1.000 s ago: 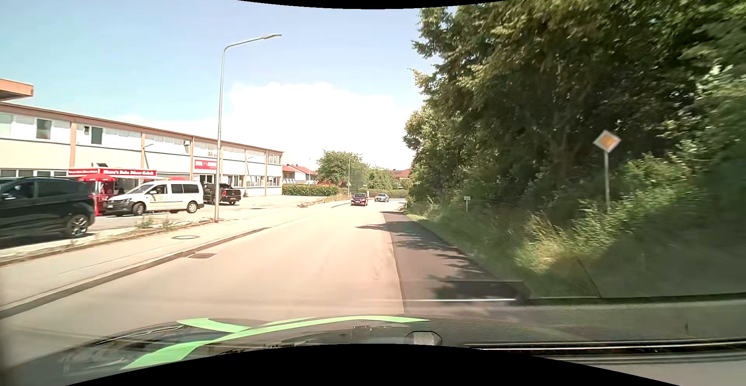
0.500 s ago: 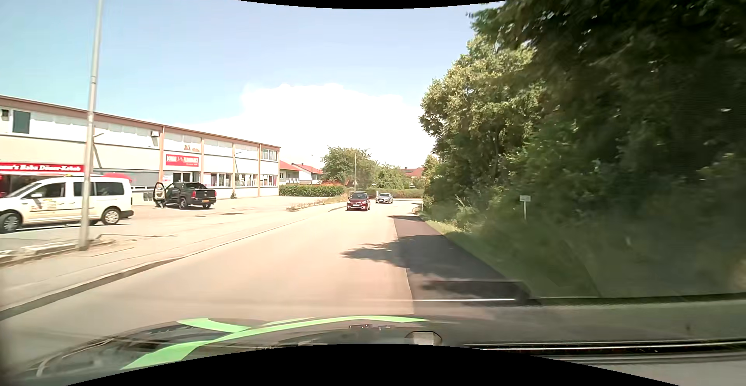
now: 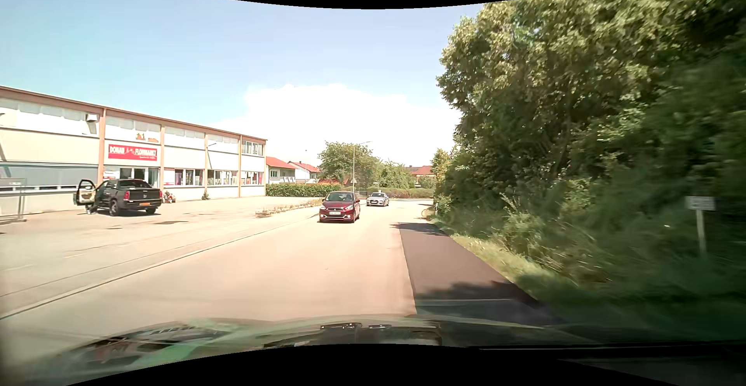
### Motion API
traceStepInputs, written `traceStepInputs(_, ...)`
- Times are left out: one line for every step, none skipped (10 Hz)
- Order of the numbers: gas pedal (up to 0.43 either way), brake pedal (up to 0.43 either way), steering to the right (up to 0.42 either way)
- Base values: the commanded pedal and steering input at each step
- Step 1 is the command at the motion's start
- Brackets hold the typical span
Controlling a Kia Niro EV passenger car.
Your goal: Follow the waypoints while adhering to traffic rules and regulations
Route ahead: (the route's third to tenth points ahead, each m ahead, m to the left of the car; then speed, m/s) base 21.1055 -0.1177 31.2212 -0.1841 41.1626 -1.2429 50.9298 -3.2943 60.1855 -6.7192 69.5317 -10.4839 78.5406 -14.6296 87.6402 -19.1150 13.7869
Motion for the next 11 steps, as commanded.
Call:
traceStepInputs(0.079,0.0,-0.004)
traceStepInputs(0.087,0.0,-0.003)
traceStepInputs(0.098,0.0,0.0)
traceStepInputs(0.11,0.0,0.003)
traceStepInputs(0.11,0.0,0.005)
traceStepInputs(0.11,0.0,0.007)
traceStepInputs(0.11,0.0,0.007)
traceStepInputs(0.079,0.0,0.009)
traceStepInputs(0.059,0.0,0.011)
traceStepInputs(0.047,0.0,0.012)
traceStepInputs(0.047,0.0,0.012)
